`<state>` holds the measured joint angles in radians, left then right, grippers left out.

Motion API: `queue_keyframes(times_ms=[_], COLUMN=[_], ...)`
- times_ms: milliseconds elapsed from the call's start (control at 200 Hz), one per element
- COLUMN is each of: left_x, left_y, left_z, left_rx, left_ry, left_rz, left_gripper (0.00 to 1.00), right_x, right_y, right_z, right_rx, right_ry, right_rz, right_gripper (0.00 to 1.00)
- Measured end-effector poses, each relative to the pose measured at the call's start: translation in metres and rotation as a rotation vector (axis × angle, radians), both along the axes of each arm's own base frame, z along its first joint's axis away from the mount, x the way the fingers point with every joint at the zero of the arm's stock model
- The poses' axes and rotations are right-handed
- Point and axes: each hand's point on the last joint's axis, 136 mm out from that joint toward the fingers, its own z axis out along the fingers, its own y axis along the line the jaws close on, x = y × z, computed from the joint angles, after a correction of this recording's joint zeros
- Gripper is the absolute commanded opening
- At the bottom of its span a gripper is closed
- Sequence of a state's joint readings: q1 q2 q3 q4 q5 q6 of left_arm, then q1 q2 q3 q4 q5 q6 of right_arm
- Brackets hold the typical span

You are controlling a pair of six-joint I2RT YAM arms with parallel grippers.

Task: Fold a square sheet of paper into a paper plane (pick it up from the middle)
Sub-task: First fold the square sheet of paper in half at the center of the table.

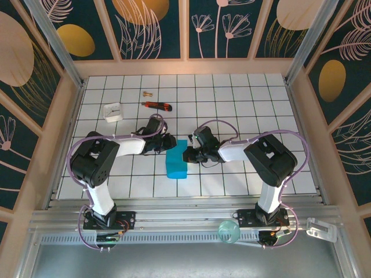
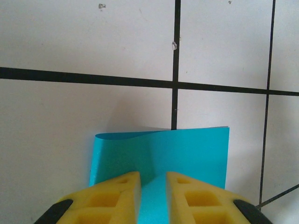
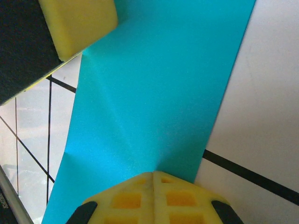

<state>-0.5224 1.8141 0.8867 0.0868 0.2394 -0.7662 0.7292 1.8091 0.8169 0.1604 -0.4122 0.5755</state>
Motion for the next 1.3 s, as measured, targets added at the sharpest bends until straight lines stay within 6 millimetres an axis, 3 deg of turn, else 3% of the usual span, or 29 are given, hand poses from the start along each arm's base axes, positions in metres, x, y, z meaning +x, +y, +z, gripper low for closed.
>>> queue_keyframes(times_ms=[270, 470, 756, 956, 1146, 1301], left_x=[0.005, 0.009, 0.013, 0.013, -0.002, -0.037], left_y=[-0.004, 0.000, 0.002, 0.002, 0.006, -0.005], left_z=[0.007, 0.006, 0.000, 0.004, 0.029, 0.040], left_rx=[-0.051, -0.048, -0.048, -0.059, -0.104, -0.149], left_ry=[-0.013, -0.016, -0.016, -0.017, -0.039, -0.024], left_rz=[-0.010, 0.004, 0.022, 0.031, 0.045, 0.010], left_gripper=[0.29, 0.23, 0.22, 0.33, 0.35, 0.25], right_x=[0.000, 0.001, 0.001, 0.001, 0.002, 0.002], right_y=[-0.001, -0.002, -0.002, -0.002, -0.003, -0.003], right_z=[0.000, 0.000, 0.000, 0.000, 0.000, 0.000], right_rx=[0.002, -0.002, -0.002, -0.003, -0.003, -0.004], right_ry=[-0.007, -0.010, -0.016, -0.017, -0.018, -0.018], right_rz=[-0.003, -0.007, -0.009, -0.011, -0.011, -0.011], right_gripper=[0.00, 0.00, 0.00, 0.00, 0.00, 0.00])
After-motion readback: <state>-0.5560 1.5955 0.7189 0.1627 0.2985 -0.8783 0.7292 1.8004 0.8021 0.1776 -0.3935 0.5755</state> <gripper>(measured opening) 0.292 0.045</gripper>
